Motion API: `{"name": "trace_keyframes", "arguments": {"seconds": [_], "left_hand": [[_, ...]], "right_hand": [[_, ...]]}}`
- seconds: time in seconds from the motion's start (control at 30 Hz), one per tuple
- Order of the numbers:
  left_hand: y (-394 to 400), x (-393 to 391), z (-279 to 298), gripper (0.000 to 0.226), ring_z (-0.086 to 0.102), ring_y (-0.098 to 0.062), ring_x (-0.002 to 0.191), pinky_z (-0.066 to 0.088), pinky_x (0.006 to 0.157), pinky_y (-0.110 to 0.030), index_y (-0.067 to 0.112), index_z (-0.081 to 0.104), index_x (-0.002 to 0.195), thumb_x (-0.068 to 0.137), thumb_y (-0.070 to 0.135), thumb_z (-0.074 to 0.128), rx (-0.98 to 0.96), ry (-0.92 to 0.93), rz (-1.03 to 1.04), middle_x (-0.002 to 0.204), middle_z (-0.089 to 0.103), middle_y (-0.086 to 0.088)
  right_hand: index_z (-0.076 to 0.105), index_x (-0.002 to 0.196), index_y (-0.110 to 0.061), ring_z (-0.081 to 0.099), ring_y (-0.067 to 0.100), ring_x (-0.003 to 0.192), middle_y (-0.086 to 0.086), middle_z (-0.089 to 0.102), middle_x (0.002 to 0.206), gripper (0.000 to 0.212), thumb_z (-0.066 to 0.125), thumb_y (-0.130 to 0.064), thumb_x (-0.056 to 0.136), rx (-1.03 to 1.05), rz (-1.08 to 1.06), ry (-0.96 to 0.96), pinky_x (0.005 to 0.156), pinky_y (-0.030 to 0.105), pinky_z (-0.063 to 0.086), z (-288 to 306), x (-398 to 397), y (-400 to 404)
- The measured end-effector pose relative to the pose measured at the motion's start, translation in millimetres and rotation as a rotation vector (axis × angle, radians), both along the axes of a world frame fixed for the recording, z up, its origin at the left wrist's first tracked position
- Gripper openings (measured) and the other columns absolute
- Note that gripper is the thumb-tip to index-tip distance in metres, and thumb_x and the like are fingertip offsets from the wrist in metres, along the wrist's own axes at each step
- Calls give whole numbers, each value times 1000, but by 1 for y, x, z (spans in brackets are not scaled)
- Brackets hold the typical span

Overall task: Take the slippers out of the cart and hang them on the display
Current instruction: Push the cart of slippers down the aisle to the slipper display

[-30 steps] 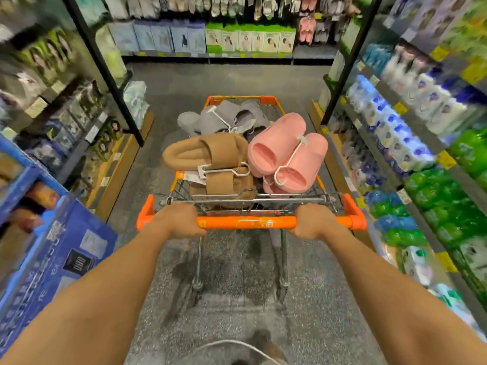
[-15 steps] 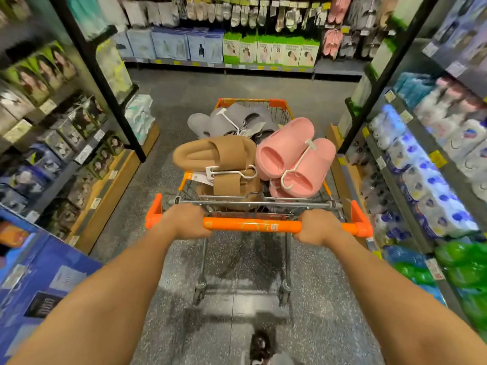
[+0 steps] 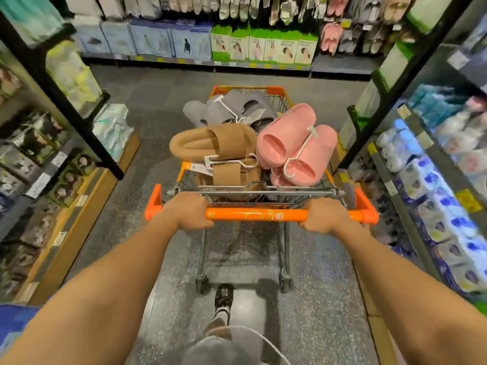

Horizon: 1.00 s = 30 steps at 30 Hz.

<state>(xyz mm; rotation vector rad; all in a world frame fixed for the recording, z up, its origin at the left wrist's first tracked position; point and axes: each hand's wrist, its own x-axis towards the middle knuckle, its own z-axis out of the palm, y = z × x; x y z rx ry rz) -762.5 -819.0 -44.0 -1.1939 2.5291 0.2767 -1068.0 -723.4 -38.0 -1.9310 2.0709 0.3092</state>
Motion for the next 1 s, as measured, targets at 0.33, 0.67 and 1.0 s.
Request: {"name": "trace_keyframes", "arguments": {"seconds": [0.33,0.67,1.0], "left_hand": [[-199,-53,9,26,52,-19,67,36,57,-27,27,47,64,81,44,56,-14,3,-95,67,53,3],[-377,-126,9,28,52,-18,69,36,61,-28,28,46,62,83,45,56,-25,11,-138,70,55,3],[-549,-218,13,31,52,-19,69,41,62,-29,26,46,59,81,45,56,-7,33,-73,62,50,6]], "right_hand": [[48,57,-17,59,25,64,3,59,64,27,56,-38,71,-36,-108,-18,58,29,47,-1,-45,-180],[50,60,-19,54,26,66,-2,49,60,29,55,-42,78,1,-154,32,63,29,43,5,-105,-339],[40,57,-21,52,26,67,1,47,62,28,56,-33,76,18,-202,-7,61,29,40,0,-192,-508]]}}
